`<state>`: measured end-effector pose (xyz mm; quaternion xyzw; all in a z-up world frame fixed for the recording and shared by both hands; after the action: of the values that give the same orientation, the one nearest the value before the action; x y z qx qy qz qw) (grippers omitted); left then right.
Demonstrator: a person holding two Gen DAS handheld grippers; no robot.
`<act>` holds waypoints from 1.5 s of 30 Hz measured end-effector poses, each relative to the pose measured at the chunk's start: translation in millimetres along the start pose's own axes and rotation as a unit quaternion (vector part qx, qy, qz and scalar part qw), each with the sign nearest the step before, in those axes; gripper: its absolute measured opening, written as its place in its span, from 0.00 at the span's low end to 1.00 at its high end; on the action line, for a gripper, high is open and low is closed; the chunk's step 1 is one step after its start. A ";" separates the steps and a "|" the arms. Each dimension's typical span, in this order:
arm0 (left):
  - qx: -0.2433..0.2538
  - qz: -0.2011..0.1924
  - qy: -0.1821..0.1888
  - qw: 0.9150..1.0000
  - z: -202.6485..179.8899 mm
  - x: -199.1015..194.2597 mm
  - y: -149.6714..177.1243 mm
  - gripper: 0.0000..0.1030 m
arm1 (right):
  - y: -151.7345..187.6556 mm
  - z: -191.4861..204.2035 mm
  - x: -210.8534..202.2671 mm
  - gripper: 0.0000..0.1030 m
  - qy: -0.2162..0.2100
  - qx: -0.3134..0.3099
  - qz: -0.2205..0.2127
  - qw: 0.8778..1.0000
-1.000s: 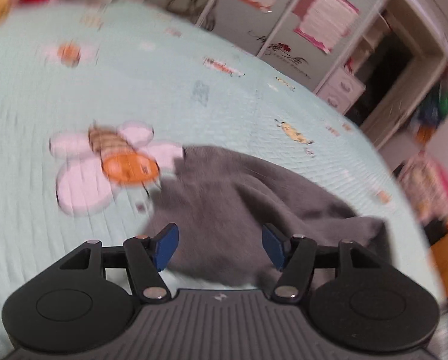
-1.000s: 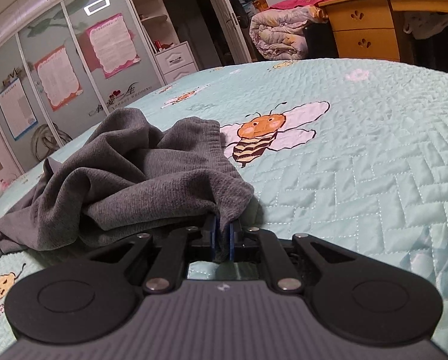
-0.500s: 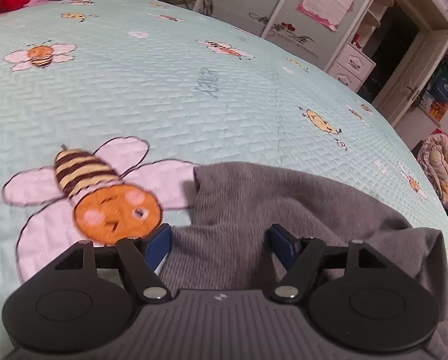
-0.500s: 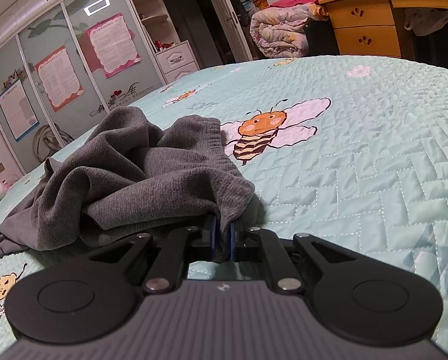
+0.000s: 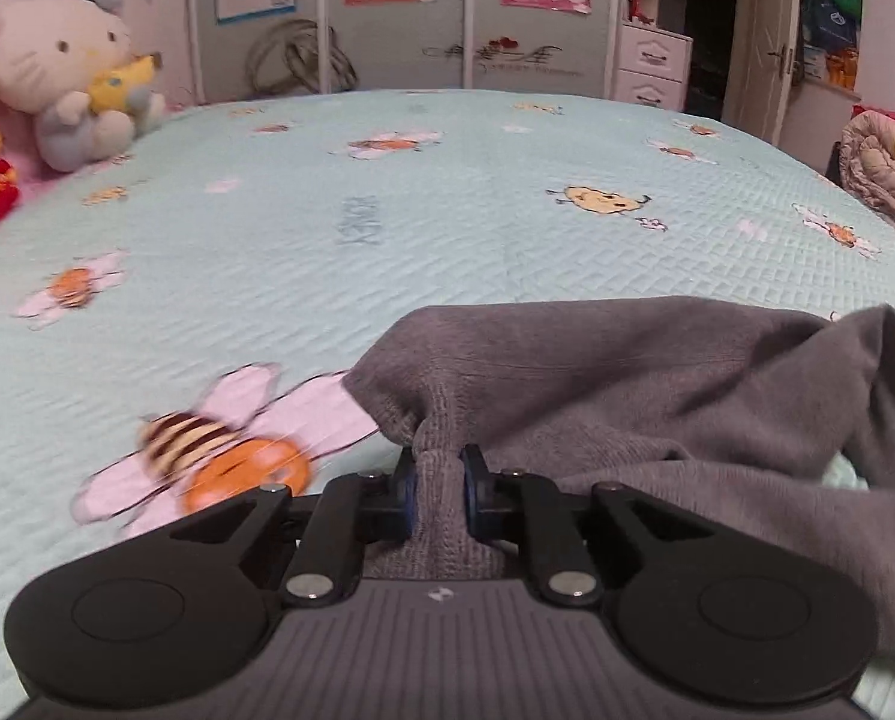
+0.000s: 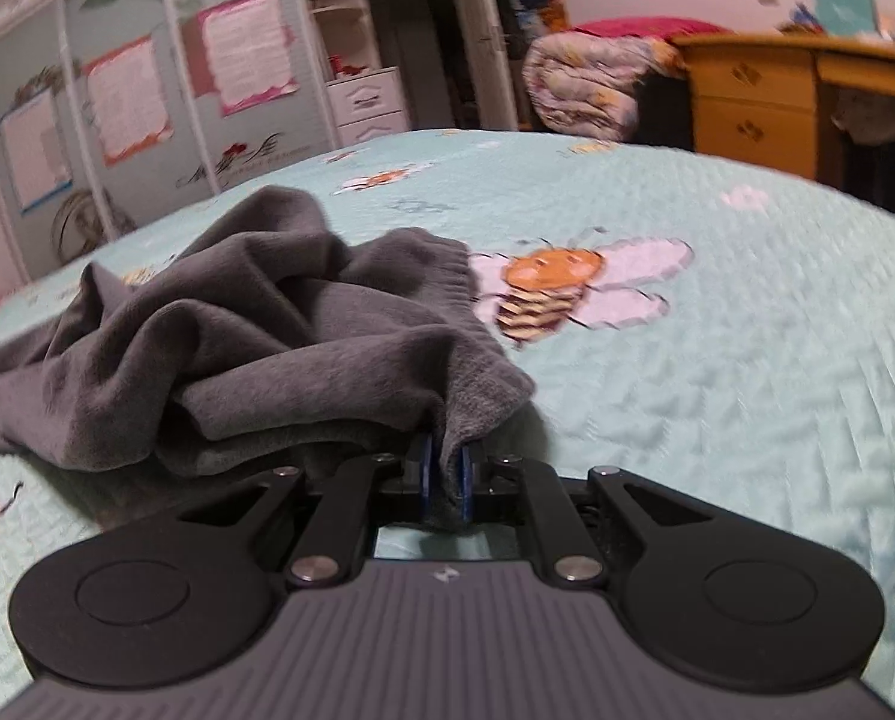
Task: Fold clothes
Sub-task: 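Grasp the garment with the left tool while the right tool holds its edge, then lay the garment on the quilt and open both tools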
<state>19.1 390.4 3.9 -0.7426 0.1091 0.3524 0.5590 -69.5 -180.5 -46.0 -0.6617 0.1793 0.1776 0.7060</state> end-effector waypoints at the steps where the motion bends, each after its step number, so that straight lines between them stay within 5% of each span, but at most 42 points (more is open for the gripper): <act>1: -0.007 0.001 -0.002 1.000 8.9 -9.8 3.5 0.15 | -3.2 3.5 0.9 0.09 -0.003 -0.007 -0.002 1.000; 7: 0.002 -0.031 -0.065 0.997 72.7 -71.9 8.8 0.16 | -29.2 24.8 -1.6 0.09 -0.043 -0.027 -0.024 0.998; 15: -0.017 -0.023 -0.175 0.984 176.6 -77.1 -2.2 0.18 | -41.9 86.8 11.7 0.09 -0.142 -0.062 -0.013 0.988; 20: -0.052 -0.010 -0.149 0.987 184.4 -80.3 10.5 0.23 | -33.3 83.6 13.8 0.07 -0.112 -0.043 -0.005 0.993; 23: -0.052 -0.016 -0.140 0.989 179.5 -98.8 23.1 0.41 | -34.5 61.7 5.0 0.06 -0.077 -0.032 -0.012 0.996; 31: -0.112 -0.050 -0.084 0.989 161.5 -158.6 54.0 0.47 | -53.5 18.1 -3.9 0.09 -0.039 -0.079 -0.020 0.996; 35: -0.112 -0.015 -0.031 0.993 138.7 -171.8 75.3 0.49 | -20.6 5.7 24.6 0.26 -0.027 -0.078 0.042 0.996; 38: -0.105 0.020 -0.007 0.994 125.3 -170.3 90.4 0.55 | -13.0 -3.5 12.9 0.33 -0.044 -0.023 0.025 0.998; 40: -0.114 0.049 0.006 0.992 119.6 -164.5 102.6 0.56 | -8.7 -9.7 1.9 0.47 -0.048 0.013 0.022 0.999; 45: -0.179 0.099 0.045 0.978 112.2 -152.5 126.1 0.56 | 10.0 -25.1 -25.0 0.47 -0.049 0.125 0.018 0.991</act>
<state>-207.1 412.5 -6.9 -0.8312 0.1425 0.3857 0.3741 -96.6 -205.3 -44.0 -0.5558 0.1774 0.1985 0.7875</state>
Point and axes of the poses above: each gripper's, at about its wrist camera, not at the fingertips, and x roughly the way its jaws point, z to its left, y to its underside, the point moved 9 cm from there along x, roughly the way its jaws point, and after that the axes turned 9 degrees about -x, right-handed, at the moved point
